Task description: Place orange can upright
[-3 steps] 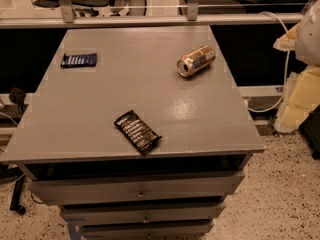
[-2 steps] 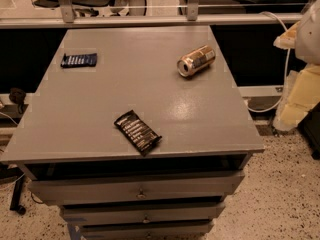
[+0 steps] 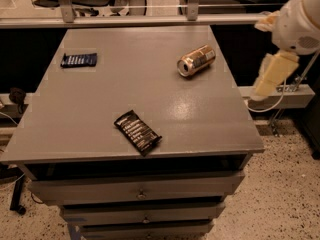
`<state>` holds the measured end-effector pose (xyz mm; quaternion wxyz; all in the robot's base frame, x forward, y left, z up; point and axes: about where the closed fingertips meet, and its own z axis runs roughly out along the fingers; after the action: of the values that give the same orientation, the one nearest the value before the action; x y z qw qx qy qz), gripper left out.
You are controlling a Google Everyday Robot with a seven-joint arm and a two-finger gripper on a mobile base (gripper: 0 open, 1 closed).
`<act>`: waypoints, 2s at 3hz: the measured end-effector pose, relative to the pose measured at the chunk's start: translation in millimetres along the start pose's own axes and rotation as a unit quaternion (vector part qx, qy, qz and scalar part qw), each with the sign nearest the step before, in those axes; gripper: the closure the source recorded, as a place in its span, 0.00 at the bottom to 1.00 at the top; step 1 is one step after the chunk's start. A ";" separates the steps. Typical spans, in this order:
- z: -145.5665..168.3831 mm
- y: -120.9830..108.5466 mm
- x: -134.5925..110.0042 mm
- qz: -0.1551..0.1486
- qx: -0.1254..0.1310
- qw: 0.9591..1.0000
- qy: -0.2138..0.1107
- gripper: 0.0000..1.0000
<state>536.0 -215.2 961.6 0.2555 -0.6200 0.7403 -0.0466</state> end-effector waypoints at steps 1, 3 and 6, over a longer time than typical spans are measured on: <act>34.0 -59.2 -7.4 -0.041 0.036 0.998 -0.035 0.00; 90.7 -130.9 -37.6 -0.139 0.049 0.985 -0.092 0.00; 162.0 -111.7 -74.8 -0.323 -0.049 0.942 -0.078 0.00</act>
Offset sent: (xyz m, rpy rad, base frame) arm 0.1923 0.0182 -0.0112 0.0529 -0.2606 0.2708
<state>714.0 -129.9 888.5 0.2530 -0.8392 0.4797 -0.0411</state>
